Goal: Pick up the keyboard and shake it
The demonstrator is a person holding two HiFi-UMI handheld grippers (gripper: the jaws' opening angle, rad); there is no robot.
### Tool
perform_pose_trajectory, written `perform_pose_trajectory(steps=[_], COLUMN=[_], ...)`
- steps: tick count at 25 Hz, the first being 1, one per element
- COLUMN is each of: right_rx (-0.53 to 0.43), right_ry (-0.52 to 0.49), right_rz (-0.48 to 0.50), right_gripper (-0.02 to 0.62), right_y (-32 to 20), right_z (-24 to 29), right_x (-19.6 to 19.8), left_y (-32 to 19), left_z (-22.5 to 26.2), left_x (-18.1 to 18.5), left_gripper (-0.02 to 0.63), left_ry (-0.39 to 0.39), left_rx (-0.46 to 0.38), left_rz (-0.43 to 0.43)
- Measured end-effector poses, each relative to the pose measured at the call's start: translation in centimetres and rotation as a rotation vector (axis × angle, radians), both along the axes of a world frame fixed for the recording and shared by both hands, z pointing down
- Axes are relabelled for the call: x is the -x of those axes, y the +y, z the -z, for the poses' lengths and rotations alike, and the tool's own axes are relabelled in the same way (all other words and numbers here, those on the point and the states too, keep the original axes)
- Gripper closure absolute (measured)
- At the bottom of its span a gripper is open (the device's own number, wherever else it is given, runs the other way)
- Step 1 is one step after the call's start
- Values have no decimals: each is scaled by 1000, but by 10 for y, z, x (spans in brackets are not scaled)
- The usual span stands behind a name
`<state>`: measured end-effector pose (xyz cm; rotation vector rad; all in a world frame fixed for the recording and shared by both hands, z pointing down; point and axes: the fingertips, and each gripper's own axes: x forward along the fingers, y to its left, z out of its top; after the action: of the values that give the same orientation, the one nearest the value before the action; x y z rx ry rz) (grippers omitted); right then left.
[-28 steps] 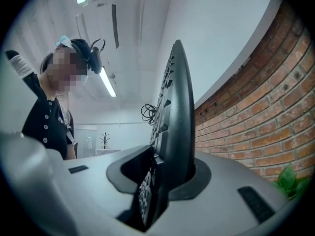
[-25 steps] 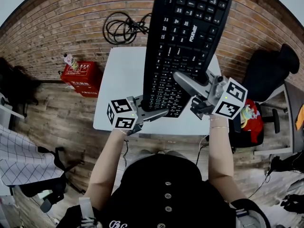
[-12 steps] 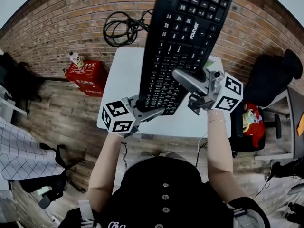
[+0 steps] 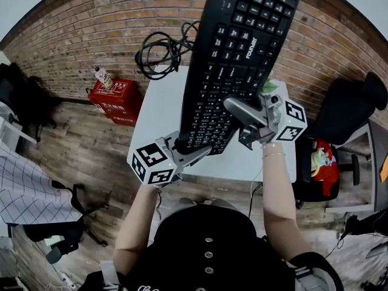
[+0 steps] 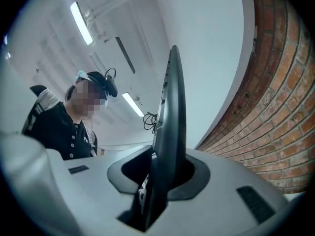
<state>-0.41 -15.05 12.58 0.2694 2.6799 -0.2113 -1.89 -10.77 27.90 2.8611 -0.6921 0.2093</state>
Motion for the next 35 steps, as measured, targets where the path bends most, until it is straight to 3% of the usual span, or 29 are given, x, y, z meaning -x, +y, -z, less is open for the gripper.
perform_pose_trajectory(steps=[8, 18, 28, 35], right_rx=[-53, -58, -102, -115], right_ry=[-10, 10, 77, 174], right_rz=[95, 50, -73, -223], right_gripper=[495, 495, 495, 494], right_y=[18, 19, 29, 24], right_z=[1, 1, 10, 21], right_x=[-5, -6, -6, -7], left_y=[6, 5, 7, 1], left_z=[-1, -1, 5, 16], left_x=[-5, -6, -16, -31], left_gripper=[516, 515, 517, 515], left_ry=[-20, -13, 18, 107], left_rx=[-63, -62, -80, -83], left_rz=[63, 11, -125, -243])
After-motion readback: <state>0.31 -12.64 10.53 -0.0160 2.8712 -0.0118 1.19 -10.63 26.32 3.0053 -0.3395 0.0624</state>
